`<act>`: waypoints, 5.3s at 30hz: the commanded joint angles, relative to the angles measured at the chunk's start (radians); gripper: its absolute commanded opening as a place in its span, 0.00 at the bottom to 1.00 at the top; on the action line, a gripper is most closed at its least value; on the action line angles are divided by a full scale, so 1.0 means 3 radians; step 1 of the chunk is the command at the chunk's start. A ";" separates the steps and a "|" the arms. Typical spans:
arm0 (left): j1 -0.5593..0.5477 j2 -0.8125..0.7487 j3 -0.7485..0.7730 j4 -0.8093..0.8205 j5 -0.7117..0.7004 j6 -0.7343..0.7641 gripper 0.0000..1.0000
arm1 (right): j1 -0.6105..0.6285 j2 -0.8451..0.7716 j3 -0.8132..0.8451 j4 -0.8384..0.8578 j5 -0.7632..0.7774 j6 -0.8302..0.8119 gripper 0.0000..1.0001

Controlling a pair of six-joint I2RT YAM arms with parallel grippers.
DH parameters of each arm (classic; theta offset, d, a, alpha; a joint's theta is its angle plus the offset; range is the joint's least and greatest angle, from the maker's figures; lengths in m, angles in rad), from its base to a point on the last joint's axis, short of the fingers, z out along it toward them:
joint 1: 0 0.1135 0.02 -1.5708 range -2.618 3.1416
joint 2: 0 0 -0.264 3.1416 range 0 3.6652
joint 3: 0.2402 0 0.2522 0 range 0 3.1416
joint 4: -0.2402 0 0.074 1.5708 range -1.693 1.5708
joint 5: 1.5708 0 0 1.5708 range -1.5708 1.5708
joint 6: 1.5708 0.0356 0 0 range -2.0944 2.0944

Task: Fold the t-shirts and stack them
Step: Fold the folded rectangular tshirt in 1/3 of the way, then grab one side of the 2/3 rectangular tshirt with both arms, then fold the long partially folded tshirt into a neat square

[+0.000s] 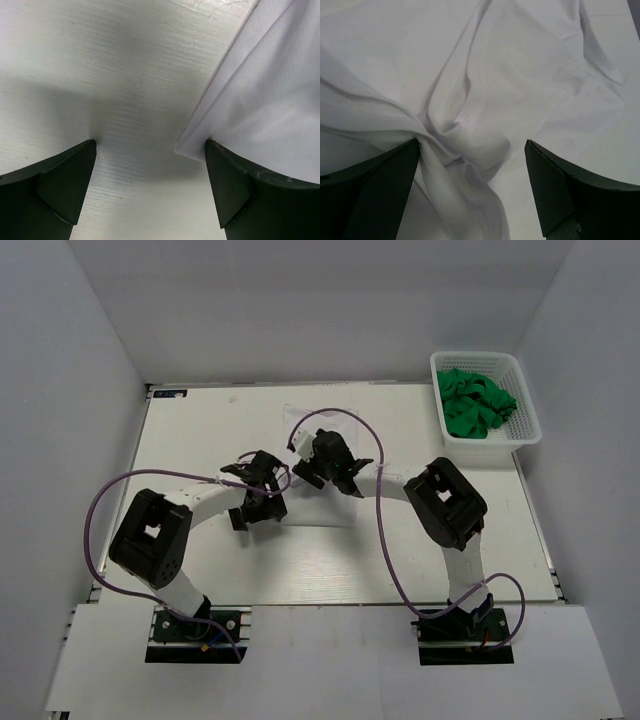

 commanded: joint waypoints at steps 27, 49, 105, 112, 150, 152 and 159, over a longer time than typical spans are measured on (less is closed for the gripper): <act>0.0021 -0.0003 -0.0212 -0.0006 0.0112 0.0085 1.00 | -0.0207 -0.0133 0.0405 -0.0674 -0.1499 -0.0018 0.90; 0.0021 -0.0136 -0.0411 0.0209 0.0347 0.0151 1.00 | -0.0038 0.0686 0.1212 0.0247 0.0169 0.0738 0.90; 0.0456 -0.0197 -0.0580 0.1063 0.1160 0.0336 0.29 | -0.0923 -0.1007 -0.1267 -0.1165 -0.2315 0.3735 0.56; 0.0456 -0.0136 -0.0580 0.1093 0.1222 0.0336 0.14 | -0.0928 -0.0879 -0.1206 -0.1221 -0.2397 0.3709 0.39; 0.0451 -0.0969 0.0867 -0.0057 0.1605 0.0566 0.00 | -0.1213 -0.2025 -0.0097 -0.2648 -0.2576 0.3188 0.00; 0.0451 -0.0852 0.0933 0.0024 0.1539 0.0536 0.00 | -0.1285 -0.1989 -0.0055 -0.2627 -0.2587 0.3229 0.00; 0.0451 -0.0463 0.1260 0.0234 0.1329 0.0535 0.00 | -0.1521 -0.1917 -0.0040 -0.2397 -0.2566 0.3280 0.00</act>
